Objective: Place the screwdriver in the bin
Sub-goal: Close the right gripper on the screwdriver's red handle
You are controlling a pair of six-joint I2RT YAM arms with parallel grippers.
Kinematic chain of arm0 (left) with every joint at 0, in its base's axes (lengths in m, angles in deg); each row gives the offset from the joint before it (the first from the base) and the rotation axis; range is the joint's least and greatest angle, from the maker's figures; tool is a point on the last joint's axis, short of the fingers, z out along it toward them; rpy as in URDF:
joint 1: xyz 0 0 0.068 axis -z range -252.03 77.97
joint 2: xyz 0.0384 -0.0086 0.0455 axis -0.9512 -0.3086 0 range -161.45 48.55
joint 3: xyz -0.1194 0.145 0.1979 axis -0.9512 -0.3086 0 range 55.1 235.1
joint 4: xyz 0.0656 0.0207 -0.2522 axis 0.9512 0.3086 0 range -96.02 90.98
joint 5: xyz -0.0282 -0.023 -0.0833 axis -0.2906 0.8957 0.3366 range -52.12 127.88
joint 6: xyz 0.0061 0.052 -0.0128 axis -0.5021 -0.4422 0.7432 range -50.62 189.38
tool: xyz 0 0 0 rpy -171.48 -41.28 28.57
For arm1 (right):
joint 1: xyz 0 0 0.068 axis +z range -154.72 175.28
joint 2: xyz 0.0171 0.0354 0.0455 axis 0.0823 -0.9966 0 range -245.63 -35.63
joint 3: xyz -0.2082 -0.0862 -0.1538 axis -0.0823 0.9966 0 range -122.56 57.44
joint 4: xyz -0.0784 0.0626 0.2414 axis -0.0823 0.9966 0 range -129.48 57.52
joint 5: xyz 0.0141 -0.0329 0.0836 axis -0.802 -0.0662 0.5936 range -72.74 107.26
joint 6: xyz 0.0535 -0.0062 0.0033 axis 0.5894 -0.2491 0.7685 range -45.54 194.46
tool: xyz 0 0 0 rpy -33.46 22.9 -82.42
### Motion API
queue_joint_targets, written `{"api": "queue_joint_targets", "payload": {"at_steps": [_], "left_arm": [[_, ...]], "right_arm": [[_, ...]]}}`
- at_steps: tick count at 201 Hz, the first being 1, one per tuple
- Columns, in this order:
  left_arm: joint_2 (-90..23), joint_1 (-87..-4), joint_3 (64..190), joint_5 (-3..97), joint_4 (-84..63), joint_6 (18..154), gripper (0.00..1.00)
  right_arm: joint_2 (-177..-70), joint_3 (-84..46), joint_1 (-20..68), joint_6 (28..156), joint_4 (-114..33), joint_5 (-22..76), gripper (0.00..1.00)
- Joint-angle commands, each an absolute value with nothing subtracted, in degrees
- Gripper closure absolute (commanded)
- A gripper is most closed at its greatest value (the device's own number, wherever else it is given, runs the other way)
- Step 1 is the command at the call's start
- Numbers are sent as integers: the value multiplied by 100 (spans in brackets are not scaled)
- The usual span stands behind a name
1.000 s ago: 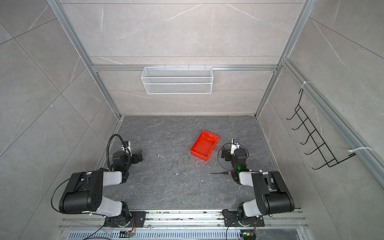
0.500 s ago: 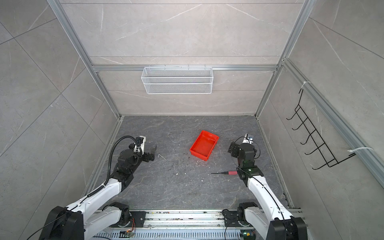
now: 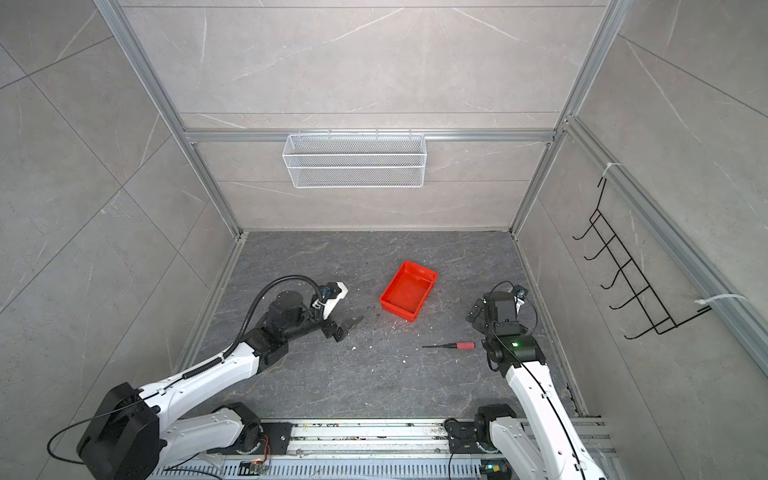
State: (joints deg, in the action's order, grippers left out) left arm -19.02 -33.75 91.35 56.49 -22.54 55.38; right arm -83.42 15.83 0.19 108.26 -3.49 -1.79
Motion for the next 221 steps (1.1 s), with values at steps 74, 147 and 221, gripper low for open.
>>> {"api": "queue_joint_targets", "payload": {"at_steps": [74,147,221], "left_arm": [[-2775,-2298,9850,6401,-1587,4820,0],[-2977,-2099,9908,6545,-1587,4741,0],[-2976,-2098,9851,6612,-1586,4714,0]], "right_arm": [[-9220,1910,561,12790,9,412,6],[-10682,2073,989,13728,-688,483,15],[-11499,2019,987,13751,-1076,481,18]]}}
